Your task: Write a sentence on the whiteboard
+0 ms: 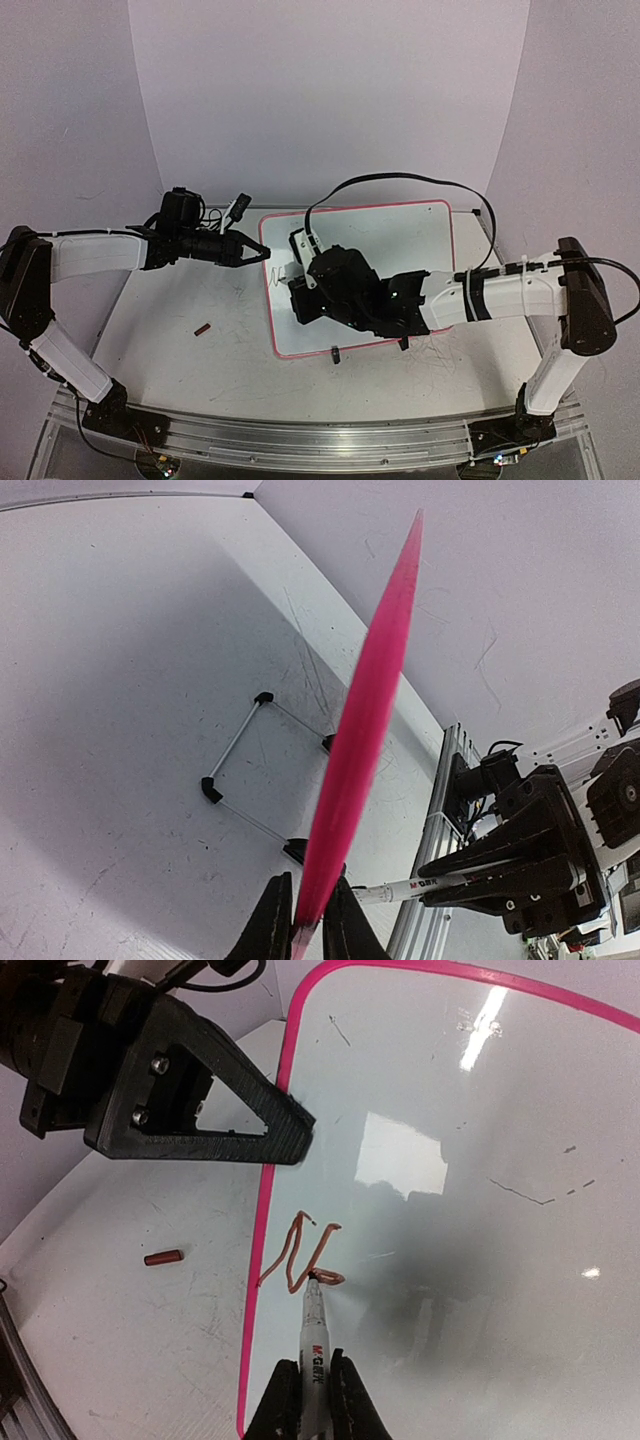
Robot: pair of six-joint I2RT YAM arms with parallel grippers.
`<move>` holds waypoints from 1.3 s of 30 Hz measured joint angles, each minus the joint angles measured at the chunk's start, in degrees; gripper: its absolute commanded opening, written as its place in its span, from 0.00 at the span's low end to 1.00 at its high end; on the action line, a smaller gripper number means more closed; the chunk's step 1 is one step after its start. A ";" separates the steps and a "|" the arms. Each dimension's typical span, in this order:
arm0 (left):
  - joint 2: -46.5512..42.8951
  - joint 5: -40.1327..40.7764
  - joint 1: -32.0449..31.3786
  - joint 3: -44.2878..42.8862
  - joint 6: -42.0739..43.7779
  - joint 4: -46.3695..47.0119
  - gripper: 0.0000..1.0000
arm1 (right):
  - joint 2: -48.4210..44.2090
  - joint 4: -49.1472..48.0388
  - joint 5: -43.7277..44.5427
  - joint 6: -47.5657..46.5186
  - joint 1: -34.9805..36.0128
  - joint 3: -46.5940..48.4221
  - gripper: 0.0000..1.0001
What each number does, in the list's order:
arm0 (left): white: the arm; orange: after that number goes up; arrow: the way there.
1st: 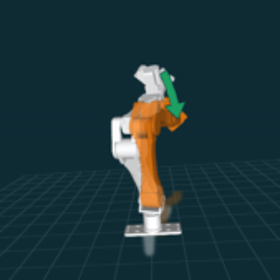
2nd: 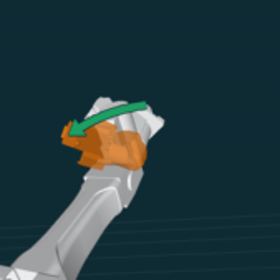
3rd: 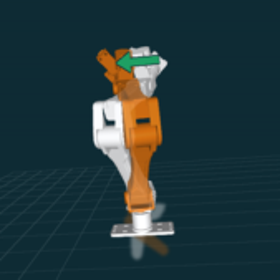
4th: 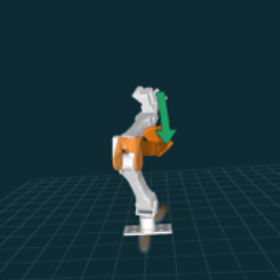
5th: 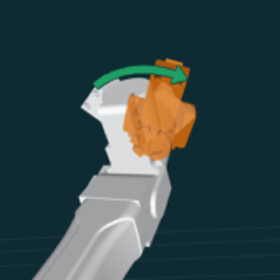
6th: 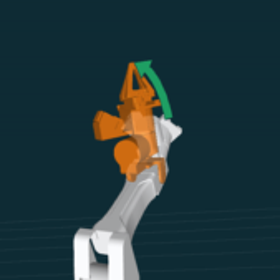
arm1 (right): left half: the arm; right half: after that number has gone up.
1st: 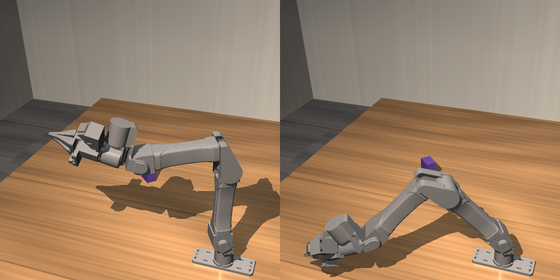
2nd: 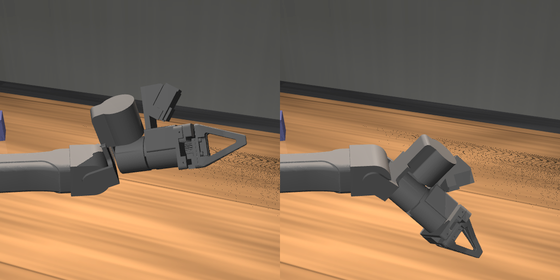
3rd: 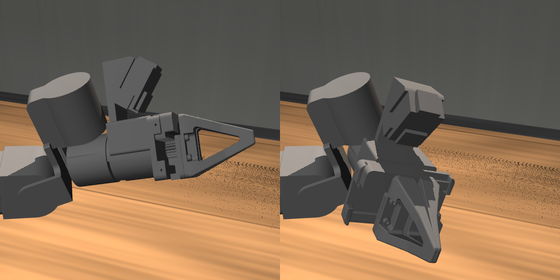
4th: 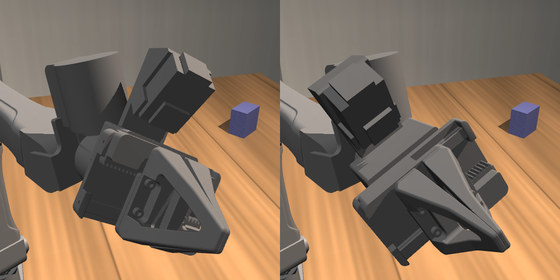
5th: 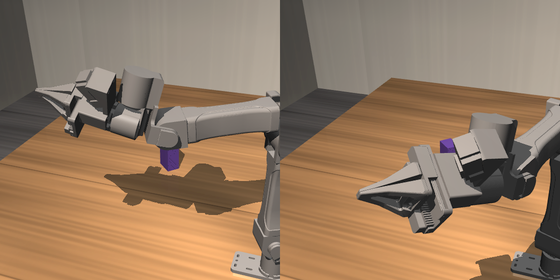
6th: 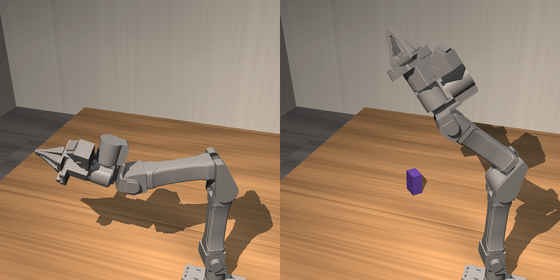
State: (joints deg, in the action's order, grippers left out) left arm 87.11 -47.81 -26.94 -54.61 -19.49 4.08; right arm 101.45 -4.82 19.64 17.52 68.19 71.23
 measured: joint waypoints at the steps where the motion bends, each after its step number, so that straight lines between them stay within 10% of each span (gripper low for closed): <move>1: 0.00 0.02 0.00 0.00 0.00 0.00 0.11 | -0.02 -0.16 -0.11 0.16 0.04 -0.25 0.00; 39: 0.00 -0.55 -0.02 0.00 0.00 0.04 0.11 | -6.73 -3.82 -1.10 -1.06 -0.92 -6.50 0.00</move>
State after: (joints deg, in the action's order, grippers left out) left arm 87.11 -48.36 -26.96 -54.61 -19.49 4.12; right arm 94.71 -8.64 18.54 16.46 67.26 64.73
